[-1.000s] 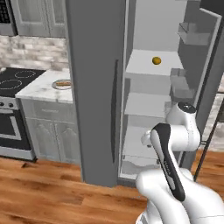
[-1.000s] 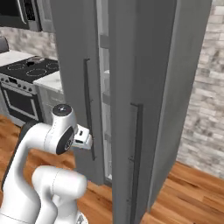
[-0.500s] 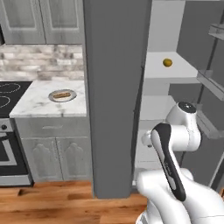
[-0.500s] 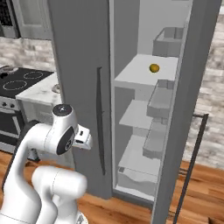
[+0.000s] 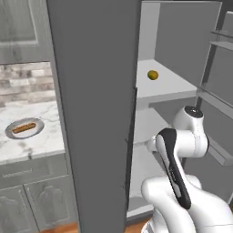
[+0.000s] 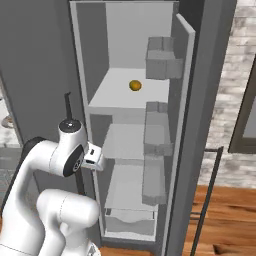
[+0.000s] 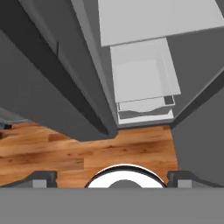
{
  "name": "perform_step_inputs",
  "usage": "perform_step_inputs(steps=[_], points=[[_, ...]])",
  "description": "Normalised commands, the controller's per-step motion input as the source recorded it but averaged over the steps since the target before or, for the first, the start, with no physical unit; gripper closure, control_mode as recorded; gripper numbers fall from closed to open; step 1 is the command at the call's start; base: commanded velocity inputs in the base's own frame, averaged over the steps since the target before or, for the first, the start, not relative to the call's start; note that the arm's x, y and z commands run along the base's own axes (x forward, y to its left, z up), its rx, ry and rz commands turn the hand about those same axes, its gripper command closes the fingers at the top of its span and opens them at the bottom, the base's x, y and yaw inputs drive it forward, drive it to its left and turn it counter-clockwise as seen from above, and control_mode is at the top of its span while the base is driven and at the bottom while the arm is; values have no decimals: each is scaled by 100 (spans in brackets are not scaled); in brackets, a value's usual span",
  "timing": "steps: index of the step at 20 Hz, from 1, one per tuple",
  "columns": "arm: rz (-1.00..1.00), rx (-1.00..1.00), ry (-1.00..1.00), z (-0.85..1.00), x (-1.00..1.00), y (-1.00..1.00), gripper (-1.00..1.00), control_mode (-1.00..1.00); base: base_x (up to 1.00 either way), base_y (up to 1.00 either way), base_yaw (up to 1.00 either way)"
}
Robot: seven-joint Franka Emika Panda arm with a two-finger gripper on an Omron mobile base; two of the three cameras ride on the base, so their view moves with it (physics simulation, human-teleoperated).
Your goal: Place the cold items (orange and lemon wedge) from the fridge in one tupperware on the dining counter. Place the warm items (kebab skewer and hot dog) in the stove area in another tupperware.
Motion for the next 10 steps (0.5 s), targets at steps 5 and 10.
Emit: perform_step_inputs(steps=[5,10], points=[[0,0,0,0,0,0,-100,100,53,5,-33],[0,0,0,0,0,0,-100,100,50,-6,-9]])
